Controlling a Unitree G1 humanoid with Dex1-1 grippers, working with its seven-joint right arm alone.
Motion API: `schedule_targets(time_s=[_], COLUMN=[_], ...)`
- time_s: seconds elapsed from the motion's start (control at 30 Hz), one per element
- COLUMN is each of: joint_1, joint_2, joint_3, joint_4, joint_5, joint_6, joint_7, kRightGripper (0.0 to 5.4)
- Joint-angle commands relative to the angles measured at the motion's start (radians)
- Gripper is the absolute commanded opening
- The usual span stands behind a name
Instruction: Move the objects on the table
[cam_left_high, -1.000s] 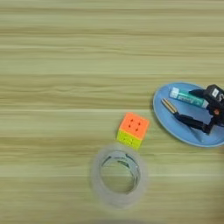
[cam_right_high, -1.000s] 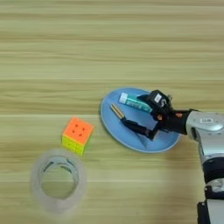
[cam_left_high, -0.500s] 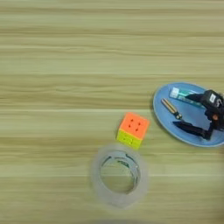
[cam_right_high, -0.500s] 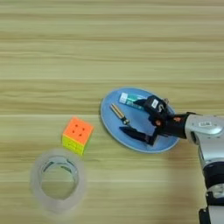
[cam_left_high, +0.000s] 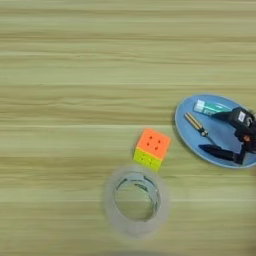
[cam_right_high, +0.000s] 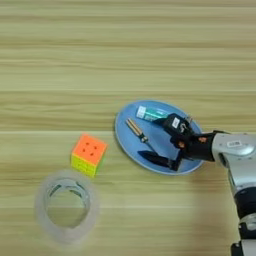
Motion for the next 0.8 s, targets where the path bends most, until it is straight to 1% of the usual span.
schedule_targets(time_s=[0.03, 0.13, 0.2, 0.4, 0.53, 0.63, 0.8], joint_1=[-0.035, -0.03, -0.025, -0.013, -0.003, -0.013, -0.027], joint_2=[-0.064, -0.069, -0.074, -0.091, -0.099, -0.095, -0.093], joint_3=[0.001, 0.008, 0.015, 0.047, 0.065, 0.07, 0.079], joint_4=[-0.036, -0.044, -0.047, -0.039, -0.03, 0.012, 0.062], joint_5=[-0.01, -0.014, -0.019, -0.048, -0.043, -0.035, -0.04], joint_6=[0.028, 0.043, 0.051, 0.063, 0.088, 0.101, 0.096], joint_7=[-0.014, -0.01, -0.006, -0.007, 0.005, 0.013, 0.009], kRightGripper=[4.97, 4.64, 4.32, 3.56, 2.96, 2.57, 2.06])
